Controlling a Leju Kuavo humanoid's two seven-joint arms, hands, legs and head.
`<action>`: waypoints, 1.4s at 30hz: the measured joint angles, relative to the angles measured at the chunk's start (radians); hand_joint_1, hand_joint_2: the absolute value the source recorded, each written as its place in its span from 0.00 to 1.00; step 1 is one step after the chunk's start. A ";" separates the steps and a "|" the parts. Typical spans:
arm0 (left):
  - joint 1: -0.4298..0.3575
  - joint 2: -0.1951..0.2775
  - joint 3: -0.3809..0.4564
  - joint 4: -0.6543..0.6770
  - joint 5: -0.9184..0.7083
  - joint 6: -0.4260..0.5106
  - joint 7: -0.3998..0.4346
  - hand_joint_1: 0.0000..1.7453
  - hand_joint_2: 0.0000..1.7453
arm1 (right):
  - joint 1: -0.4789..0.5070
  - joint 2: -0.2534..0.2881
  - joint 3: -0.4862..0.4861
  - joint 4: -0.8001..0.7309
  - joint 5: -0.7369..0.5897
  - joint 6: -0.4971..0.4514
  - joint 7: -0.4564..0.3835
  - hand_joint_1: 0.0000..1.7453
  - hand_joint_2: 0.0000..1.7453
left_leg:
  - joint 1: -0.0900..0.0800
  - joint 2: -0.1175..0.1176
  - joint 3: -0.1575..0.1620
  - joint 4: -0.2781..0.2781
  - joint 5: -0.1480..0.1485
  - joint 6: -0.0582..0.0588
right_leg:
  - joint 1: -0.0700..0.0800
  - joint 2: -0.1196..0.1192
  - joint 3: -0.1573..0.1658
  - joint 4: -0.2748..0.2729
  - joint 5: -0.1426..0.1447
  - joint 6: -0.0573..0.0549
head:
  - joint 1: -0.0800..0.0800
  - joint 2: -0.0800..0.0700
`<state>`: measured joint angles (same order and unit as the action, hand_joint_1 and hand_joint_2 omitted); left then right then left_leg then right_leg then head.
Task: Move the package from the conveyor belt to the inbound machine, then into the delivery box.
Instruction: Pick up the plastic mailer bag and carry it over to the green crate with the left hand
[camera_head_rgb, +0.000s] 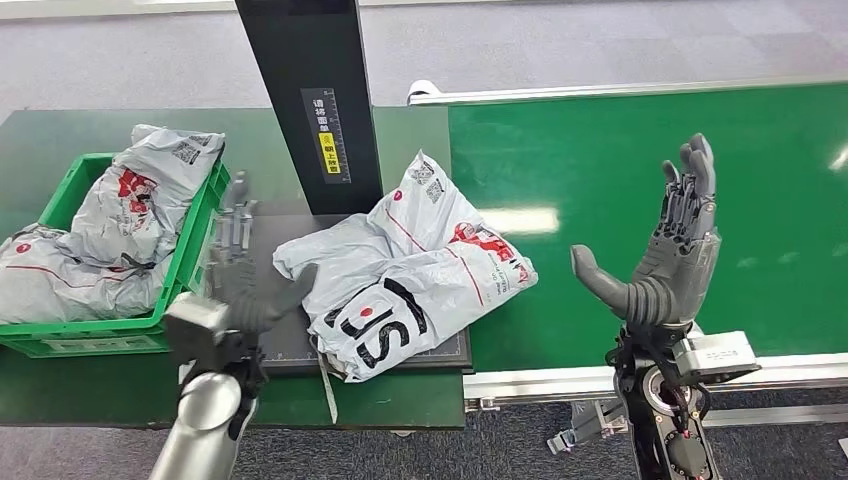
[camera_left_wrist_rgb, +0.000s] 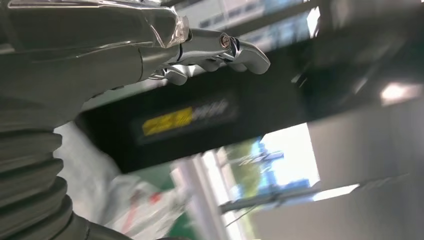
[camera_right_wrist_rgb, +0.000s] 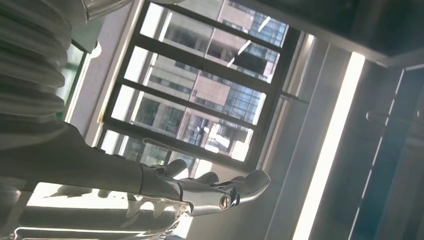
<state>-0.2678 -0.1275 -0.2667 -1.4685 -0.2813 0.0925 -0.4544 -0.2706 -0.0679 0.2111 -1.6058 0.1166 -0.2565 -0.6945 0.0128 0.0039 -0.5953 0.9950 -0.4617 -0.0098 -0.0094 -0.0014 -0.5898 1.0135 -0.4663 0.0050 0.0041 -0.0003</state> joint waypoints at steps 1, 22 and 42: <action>-0.038 -0.001 -0.031 0.069 -0.063 -0.023 0.058 0.00 1.00 | -0.004 0.004 0.000 0.011 0.005 0.011 0.000 0.00 1.00 | 0.000 -0.001 0.000 0.000 0.000 0.000 | 0.000 -0.001 0.001 0.000 0.000 0.000 | 0.000 0.000; -0.241 -0.031 -0.186 0.561 -0.221 -0.048 0.159 0.00 1.00 | -0.045 0.038 0.003 0.131 0.015 0.035 0.000 0.00 1.00 | 0.000 0.001 -0.001 0.000 0.000 0.000 | 0.000 0.001 -0.001 0.000 0.001 0.000 | 0.000 0.000; -0.300 -0.040 -0.197 0.668 -0.298 -0.062 0.201 0.94 1.00 | -0.051 0.054 -0.013 0.160 0.036 0.042 0.000 0.00 1.00 | 0.000 0.001 -0.001 0.000 0.000 0.000 | 0.000 0.001 -0.001 0.000 0.001 0.000 | -0.001 0.000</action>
<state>-0.5675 -0.1674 -0.4635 -0.8008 -0.5791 0.0301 -0.2529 -0.3216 -0.0138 0.1982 -1.4454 0.1529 -0.2150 -0.6943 0.0127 0.0050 -0.5966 0.9948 -0.4618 -0.0095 -0.0093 -0.0003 -0.5907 1.0138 -0.4658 0.0047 0.0035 -0.0002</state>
